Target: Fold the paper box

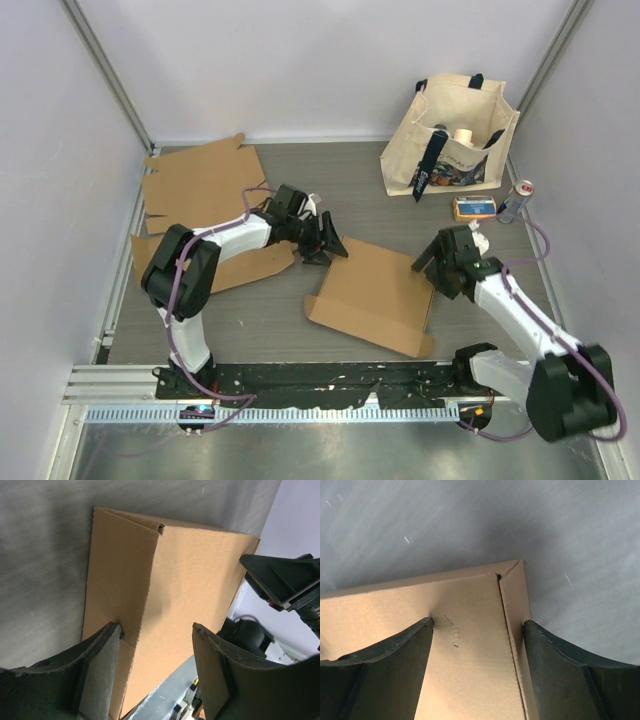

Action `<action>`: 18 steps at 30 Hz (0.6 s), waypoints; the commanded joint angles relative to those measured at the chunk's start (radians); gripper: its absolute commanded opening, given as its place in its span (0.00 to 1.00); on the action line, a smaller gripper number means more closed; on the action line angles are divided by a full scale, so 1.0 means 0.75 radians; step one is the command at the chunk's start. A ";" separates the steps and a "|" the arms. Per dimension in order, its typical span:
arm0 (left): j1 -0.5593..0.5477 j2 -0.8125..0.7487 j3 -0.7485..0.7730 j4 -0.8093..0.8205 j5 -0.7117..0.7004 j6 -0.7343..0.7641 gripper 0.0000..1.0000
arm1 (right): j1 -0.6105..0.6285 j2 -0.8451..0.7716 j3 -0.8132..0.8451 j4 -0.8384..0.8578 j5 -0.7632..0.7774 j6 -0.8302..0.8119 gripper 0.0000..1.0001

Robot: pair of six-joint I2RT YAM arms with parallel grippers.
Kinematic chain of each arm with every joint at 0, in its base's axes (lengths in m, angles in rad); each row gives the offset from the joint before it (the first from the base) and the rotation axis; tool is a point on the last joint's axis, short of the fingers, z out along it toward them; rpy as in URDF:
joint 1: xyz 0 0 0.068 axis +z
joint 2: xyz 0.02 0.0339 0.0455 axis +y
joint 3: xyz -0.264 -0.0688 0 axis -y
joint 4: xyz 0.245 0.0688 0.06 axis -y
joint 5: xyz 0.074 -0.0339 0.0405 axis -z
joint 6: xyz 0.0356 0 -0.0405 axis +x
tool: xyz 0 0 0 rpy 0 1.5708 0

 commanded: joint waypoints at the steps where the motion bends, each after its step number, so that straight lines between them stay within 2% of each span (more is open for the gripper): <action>1: -0.006 0.051 0.194 0.158 0.037 -0.105 0.61 | -0.027 0.292 0.223 0.532 -0.233 -0.075 0.77; 4: 0.072 0.110 0.348 0.075 -0.076 -0.080 0.67 | -0.043 0.556 0.470 0.498 -0.254 -0.224 0.81; 7: 0.143 0.151 0.479 -0.101 -0.090 -0.015 0.73 | -0.086 0.718 0.659 0.269 -0.156 -0.371 0.89; 10: 0.178 0.094 0.471 -0.167 -0.113 0.063 0.78 | -0.142 0.641 0.572 0.293 -0.229 -0.451 0.91; 13: 0.195 0.041 0.392 -0.153 -0.109 0.077 0.78 | -0.201 0.466 0.386 0.481 -0.386 -0.465 0.91; 17: 0.205 0.020 0.340 -0.179 -0.139 0.137 0.75 | -0.248 0.432 0.303 0.580 -0.528 -0.482 0.89; 18: 0.213 0.020 0.332 -0.181 -0.137 0.143 0.72 | -0.254 0.446 0.297 0.584 -0.544 -0.482 0.85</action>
